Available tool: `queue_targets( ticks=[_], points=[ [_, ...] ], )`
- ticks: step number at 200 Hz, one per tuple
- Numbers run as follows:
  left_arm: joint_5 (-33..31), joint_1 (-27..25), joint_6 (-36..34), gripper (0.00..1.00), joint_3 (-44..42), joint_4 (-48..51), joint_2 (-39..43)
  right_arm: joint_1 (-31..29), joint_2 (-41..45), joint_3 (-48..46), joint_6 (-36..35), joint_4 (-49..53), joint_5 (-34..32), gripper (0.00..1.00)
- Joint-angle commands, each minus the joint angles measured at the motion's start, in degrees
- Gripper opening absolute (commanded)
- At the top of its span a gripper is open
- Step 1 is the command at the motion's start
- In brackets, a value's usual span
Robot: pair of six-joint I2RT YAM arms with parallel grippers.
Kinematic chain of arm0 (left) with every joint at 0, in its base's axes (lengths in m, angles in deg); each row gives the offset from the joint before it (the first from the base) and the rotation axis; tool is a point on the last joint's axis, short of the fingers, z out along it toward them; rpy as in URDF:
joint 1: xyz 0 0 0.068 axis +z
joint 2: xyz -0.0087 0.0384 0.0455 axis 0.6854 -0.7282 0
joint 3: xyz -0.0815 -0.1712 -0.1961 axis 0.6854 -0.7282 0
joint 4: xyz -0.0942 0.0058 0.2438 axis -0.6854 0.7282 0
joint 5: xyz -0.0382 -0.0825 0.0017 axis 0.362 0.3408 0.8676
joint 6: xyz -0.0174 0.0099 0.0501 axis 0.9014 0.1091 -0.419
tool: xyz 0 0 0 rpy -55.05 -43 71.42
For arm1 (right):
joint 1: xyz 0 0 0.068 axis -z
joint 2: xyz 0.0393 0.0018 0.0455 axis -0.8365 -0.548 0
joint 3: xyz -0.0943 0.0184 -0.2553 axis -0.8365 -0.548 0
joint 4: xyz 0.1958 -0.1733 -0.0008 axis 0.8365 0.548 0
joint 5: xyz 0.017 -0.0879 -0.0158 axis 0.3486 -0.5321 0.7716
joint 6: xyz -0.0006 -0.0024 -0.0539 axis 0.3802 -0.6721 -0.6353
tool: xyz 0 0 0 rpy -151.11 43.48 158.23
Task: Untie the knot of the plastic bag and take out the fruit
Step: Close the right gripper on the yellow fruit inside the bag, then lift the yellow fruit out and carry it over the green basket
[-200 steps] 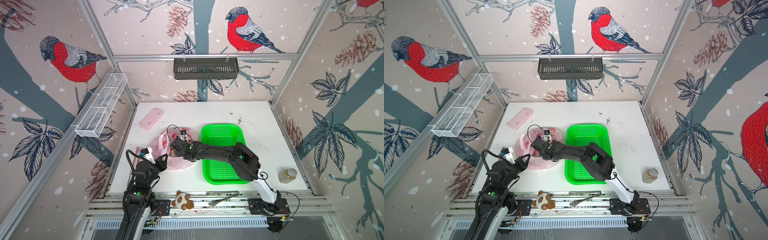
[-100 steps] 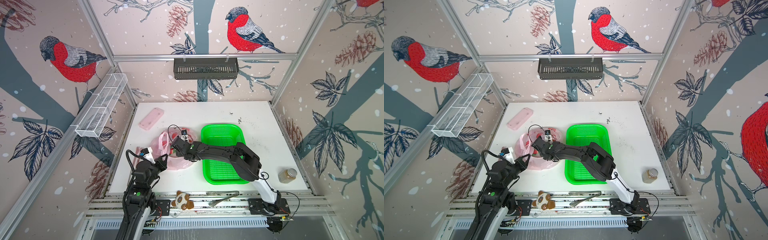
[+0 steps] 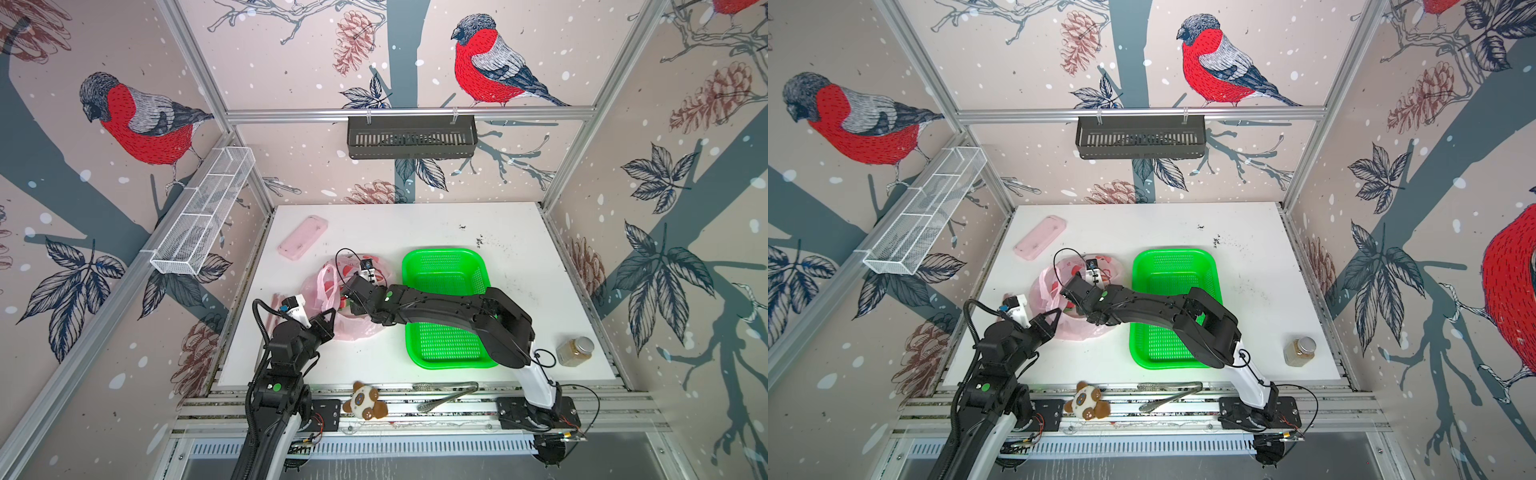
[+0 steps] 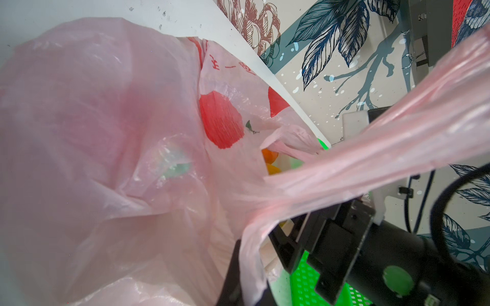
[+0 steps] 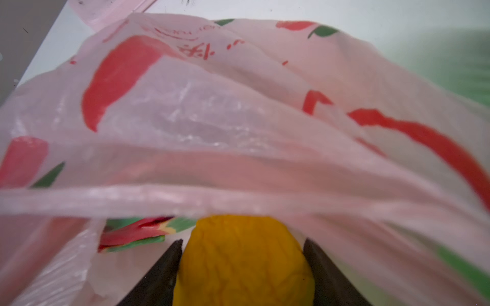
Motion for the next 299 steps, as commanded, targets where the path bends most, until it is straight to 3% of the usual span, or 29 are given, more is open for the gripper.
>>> queue_targets(
  ticks=[1, 114, 199, 299],
  points=[
    [0.2, 0.0, -0.5, 0.00, 0.1, -2.8, 0.1, -0.7, 1.3, 0.0, -2.3, -1.6, -0.6, 0.51],
    [-0.9, -0.1, -0.7, 0.00, 0.3, -2.1, 1.4, -4.9, 10.8, -3.7, -5.9, -3.0, -0.1, 0.49],
    [-1.1, -0.1, -1.1, 0.00, 0.2, -2.4, 1.3, -5.9, 23.8, -16.5, -4.2, -2.8, -2.7, 0.48],
    [-1.0, -0.1, -1.4, 0.00, 0.5, -2.5, 0.8, 0.4, 40.3, -30.3, -4.0, -2.2, -7.5, 0.48]
  ],
)
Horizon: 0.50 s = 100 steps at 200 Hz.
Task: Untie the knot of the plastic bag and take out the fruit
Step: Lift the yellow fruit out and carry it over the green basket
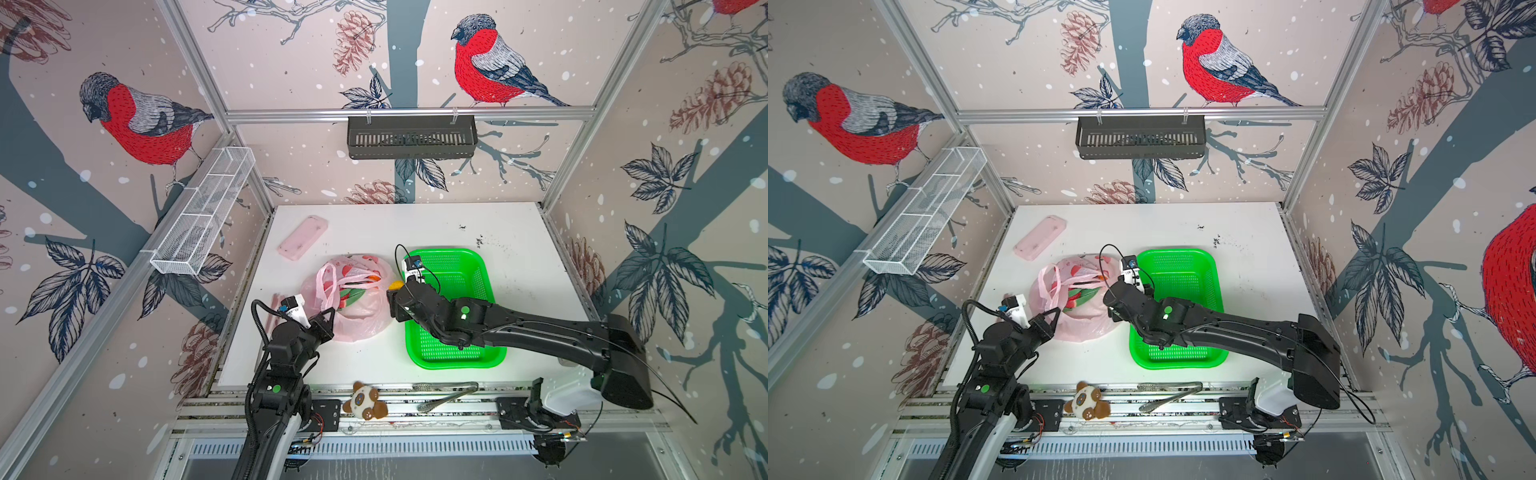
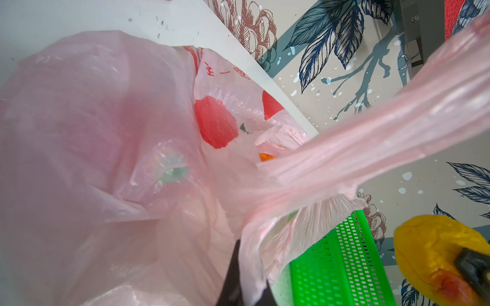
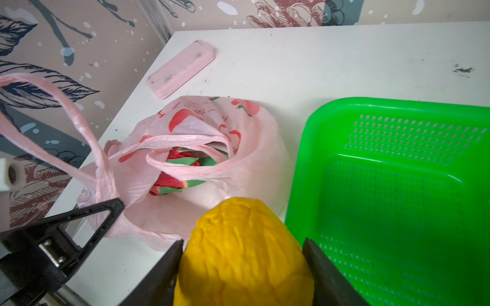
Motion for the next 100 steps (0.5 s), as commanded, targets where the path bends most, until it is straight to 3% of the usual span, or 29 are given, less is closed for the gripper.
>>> queue_targets(
  ticks=[1, 100],
  points=[
    [-0.4, 0.0, -0.5, 0.00, 0.4, -2.6, -0.2, 2.1, 1.9, -1.9, -0.7, -0.1, -1.8, 0.48],
    [-0.1, 0.0, -0.8, 0.00, 0.4, -2.8, -0.9, 17.0, -0.8, -6.0, -5.9, -5.7, 4.4, 0.48]
  ],
)
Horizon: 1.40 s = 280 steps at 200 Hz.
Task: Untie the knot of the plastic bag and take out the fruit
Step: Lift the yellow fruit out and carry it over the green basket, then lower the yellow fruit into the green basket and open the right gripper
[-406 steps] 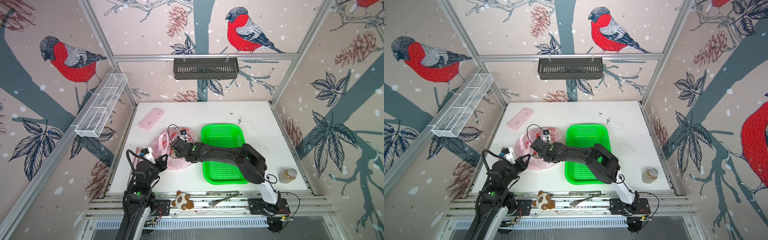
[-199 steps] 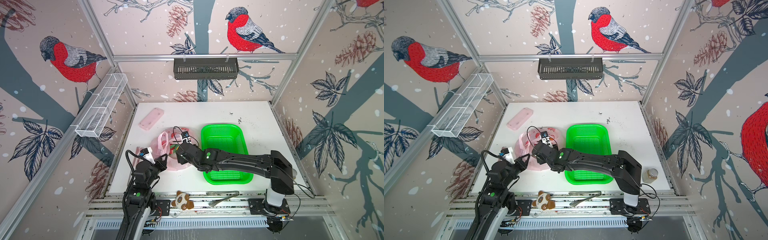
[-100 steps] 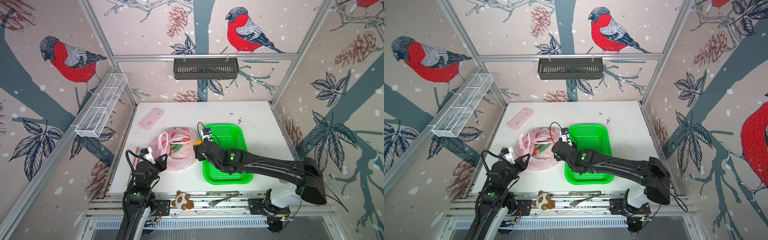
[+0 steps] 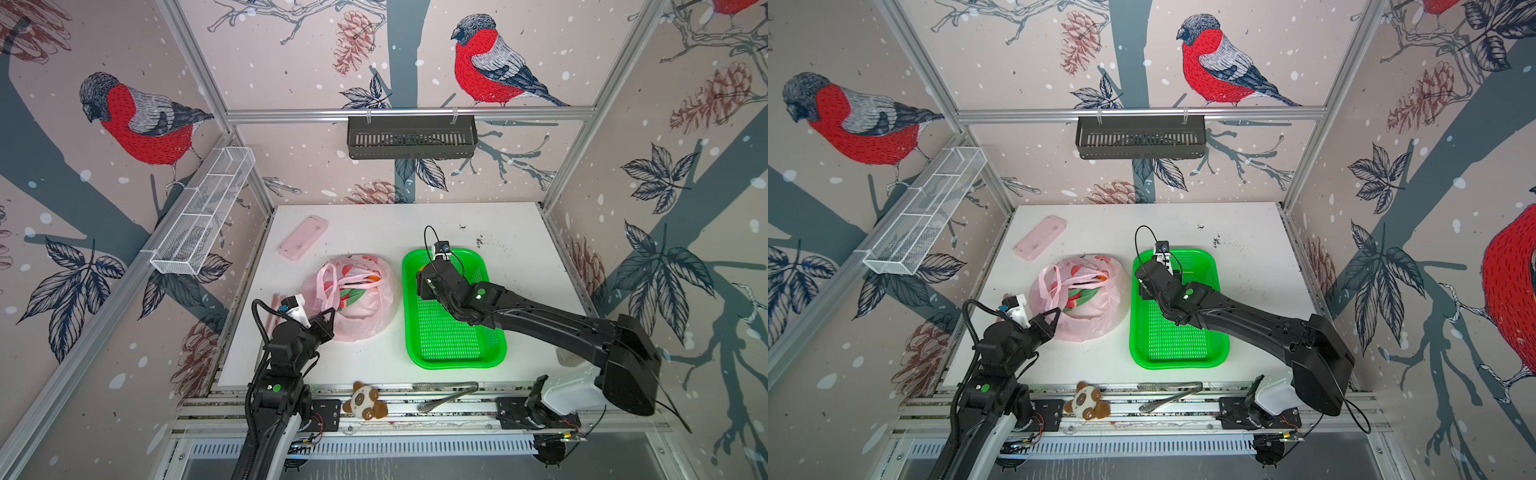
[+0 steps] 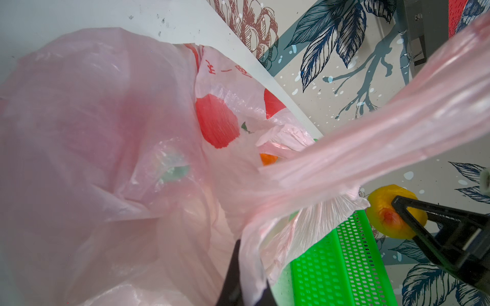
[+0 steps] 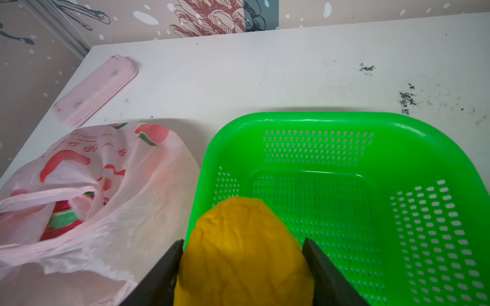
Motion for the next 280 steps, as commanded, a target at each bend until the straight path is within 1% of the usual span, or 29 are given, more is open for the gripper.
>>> queue_targets(
  ticks=[1, 28, 74, 118, 172, 247, 280],
  points=[
    [-0.1, 0.0, -0.7, 0.00, 0.4, -2.8, -0.4, 2.1, -1.7, -0.3, -2.2, -3.2, 2.2, 0.48],
    [0.4, 0.0, -0.8, 0.00, 0.3, -3.2, -0.9, 4.8, -5.1, -0.2, -3.3, -5.4, 4.6, 0.48],
    [0.6, 0.0, -0.9, 0.00, 0.4, -3.4, -0.9, 6.9, -11.6, 0.6, -4.0, -9.0, 7.6, 0.48],
    [0.6, 0.0, -0.9, 0.00, 0.4, -3.3, -1.0, 8.1, -16.6, 2.6, -4.5, -10.7, 10.1, 0.48],
    [0.7, -0.3, -1.0, 0.00, 0.3, -3.3, -0.9, 8.7, -21.0, 4.4, -4.7, -11.5, 11.6, 0.48],
    [0.4, -0.9, -1.0, 0.00, 0.4, -3.1, -0.8, 9.9, -24.8, 4.1, -4.3, -12.7, 12.9, 0.54],
    [-0.1, -1.5, -0.9, 0.00, 0.4, -2.7, -0.9, 10.3, -25.8, 4.5, -4.4, -12.5, 13.1, 0.63]
  ],
)
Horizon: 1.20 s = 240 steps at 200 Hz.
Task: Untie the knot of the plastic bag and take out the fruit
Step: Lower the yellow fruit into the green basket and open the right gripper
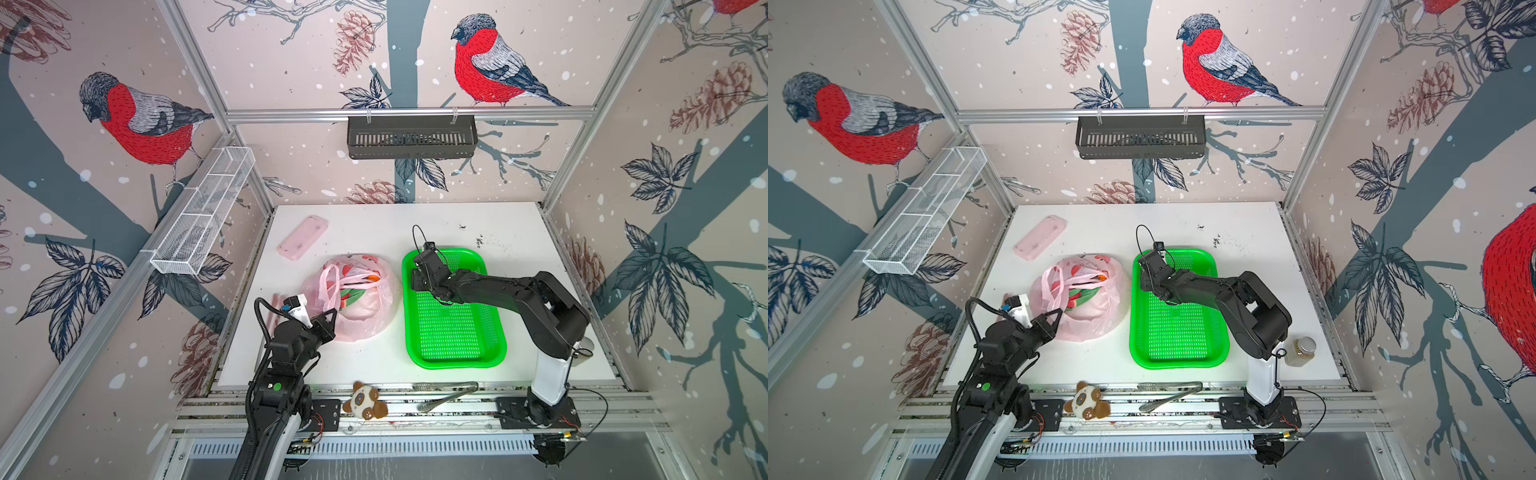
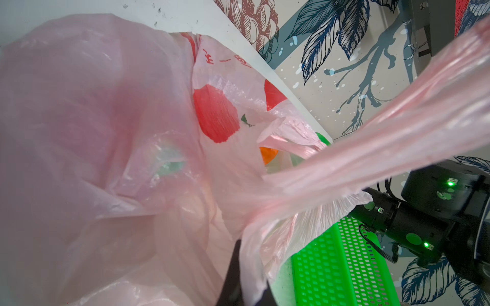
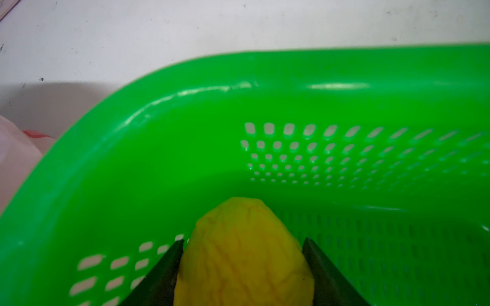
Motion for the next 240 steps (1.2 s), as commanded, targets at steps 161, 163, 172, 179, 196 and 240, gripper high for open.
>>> queue_targets(
  ticks=[161, 163, 172, 179, 196, 240],
  points=[
    [-2.2, -2.3, -0.5, 0.00, 0.7, -1.2, 1.2, -0.2, 1.3, -0.8, 0.2, 1.7, -1.0, 0.89],
    [-2.3, -2.4, -0.5, 0.00, 0.7, -1.2, 1.2, -0.2, 1.4, -0.8, 0.2, 1.7, -1.0, 0.90],
    [-2.4, -2.3, -0.5, 0.00, 0.7, -1.1, 1.3, -0.3, 1.8, -1.1, 0.2, 1.7, -1.2, 0.91],
    [-2.4, -2.4, -0.5, 0.00, 0.7, -1.0, 1.4, -0.3, 2.2, -1.2, 0.1, 1.7, -1.3, 0.91],
    [-2.6, -2.5, -0.5, 0.00, 0.8, -1.1, 1.5, -0.4, 2.9, -1.5, 0.0, 2.0, -1.7, 0.92],
    [-2.6, -2.7, -0.5, 0.00, 0.7, -1.0, 1.5, -1.8, 6.6, -1.8, 0.0, 4.2, -4.7, 0.93]
  ],
)
